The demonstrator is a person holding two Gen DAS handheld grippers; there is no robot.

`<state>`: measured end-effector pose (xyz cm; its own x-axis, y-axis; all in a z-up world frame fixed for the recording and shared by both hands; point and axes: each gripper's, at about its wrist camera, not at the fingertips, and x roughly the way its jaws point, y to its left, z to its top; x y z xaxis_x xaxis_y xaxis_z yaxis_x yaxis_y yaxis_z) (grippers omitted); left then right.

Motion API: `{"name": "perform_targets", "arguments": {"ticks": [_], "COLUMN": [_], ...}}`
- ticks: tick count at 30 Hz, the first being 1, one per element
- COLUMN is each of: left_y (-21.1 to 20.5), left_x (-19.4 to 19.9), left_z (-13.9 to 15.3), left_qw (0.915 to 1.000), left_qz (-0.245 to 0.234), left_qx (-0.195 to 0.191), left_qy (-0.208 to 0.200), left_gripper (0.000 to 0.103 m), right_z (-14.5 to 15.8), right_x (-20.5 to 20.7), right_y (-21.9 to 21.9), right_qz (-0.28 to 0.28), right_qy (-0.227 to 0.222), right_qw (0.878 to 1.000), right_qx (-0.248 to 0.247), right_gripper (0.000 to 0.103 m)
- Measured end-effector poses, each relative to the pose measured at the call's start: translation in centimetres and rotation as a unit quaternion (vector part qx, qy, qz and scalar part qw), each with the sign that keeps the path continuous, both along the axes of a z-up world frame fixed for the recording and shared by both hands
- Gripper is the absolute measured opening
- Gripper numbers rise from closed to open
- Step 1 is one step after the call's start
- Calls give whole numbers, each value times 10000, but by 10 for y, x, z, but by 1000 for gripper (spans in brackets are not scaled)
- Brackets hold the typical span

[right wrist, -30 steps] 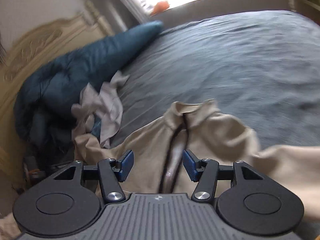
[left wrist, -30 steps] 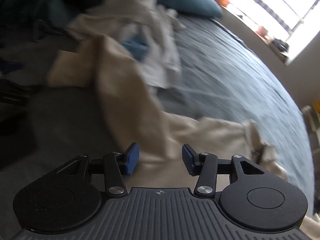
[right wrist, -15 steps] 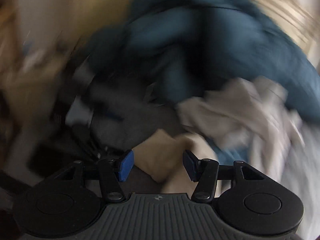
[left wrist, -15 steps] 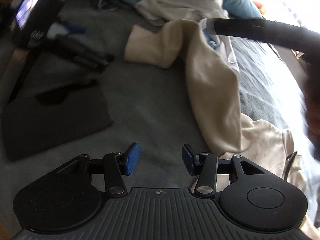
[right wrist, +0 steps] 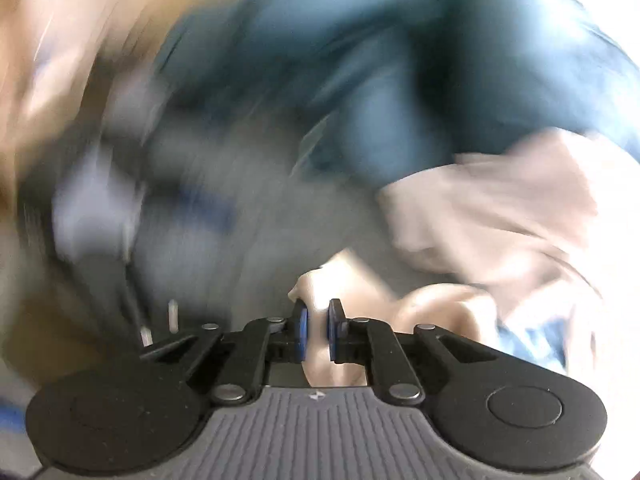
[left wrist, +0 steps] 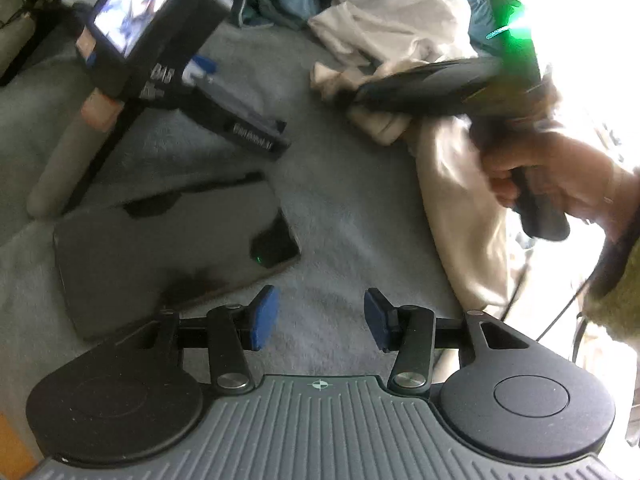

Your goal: Fold clothes

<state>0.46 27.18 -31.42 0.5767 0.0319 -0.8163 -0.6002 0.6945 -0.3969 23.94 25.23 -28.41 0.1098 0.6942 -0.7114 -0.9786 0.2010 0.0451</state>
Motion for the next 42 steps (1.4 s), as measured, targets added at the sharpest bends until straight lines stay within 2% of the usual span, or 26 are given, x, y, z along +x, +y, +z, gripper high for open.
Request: {"name": "perform_targets", "arguments": {"ticks": [1, 3, 6, 10, 13, 17, 19, 24, 26, 31, 32, 34, 36, 37, 38, 40, 42], "left_y": [0, -1, -9, -24, -43, -74, -92, -137, -149, -157, -157, -156, -158, -160, -160, -160, -161], "left_x": [2, 7, 16, 36, 54, 78, 89, 110, 114, 110, 107, 102, 98, 98, 98, 99, 98], "left_z": [2, 5, 10, 13, 14, 13, 15, 17, 16, 18, 20, 21, 20, 19, 18, 16, 16], "left_qw": [10000, 9996, 9981, 9935, 9858, 9674, 9550, 9235, 9149, 9110, 9108, 9114, 9132, 9141, 9149, 9159, 9171], "left_qz": [-70, -220, -515, -1007, -1542, -2386, -2807, -3613, -3811, -3941, -3953, -3959, -3953, -3946, -3938, -3918, -3883], "left_qx": [36, 116, 160, 37, 0, 103, 215, 778, 893, 742, 717, 665, 607, 599, 600, 628, 714], "left_qy": [-50, -143, -310, -523, -660, -841, -930, -1023, -985, -956, -946, -908, -783, -713, -654, -604, -556], "left_gripper": [47, 47, 47, 47, 47, 48, 48, 48, 48, 48, 48, 48, 48, 48, 48, 48, 48], "right_z": [19, 53, 91, 115, 126, 123, 120, 101, 89, 57, 48, 28, -1, -12, -22, -31, -27], "right_x": [16, 43, 71, 70, 58, 21, 0, -54, -72, -121, -131, -145, -150, -156, -161, -171, -175], "right_y": [-21, -71, -152, -256, -328, -406, -441, -502, -517, -556, -564, -575, -577, -582, -585, -594, -600], "right_qz": [-376, -1002, -1660, -2346, -2971, -3853, -4325, -5232, -5494, -6404, -6610, -7037, -7398, -7582, -7687, -7831, -7866], "right_qy": [383, 1075, 1893, 2306, 2438, 2520, 2622, 2942, 3169, 3361, 3303, 3148, 3281, 3363, 3390, 3329, 3204], "right_qw": [9977, 9812, 9383, 8853, 8408, 7716, 7263, 6132, 5775, 5146, 5045, 4918, 4762, 4651, 4611, 4610, 4688], "right_qx": [420, 1248, 2372, 3287, 3813, 4390, 4655, 5135, 5140, 4606, 4466, 4048, 3439, 3095, 2856, 2520, 2425], "right_gripper": [11, 11, 11, 11, 11, 11, 11, 12, 12, 12, 12, 15, 21, 29, 32, 32, 34]}}
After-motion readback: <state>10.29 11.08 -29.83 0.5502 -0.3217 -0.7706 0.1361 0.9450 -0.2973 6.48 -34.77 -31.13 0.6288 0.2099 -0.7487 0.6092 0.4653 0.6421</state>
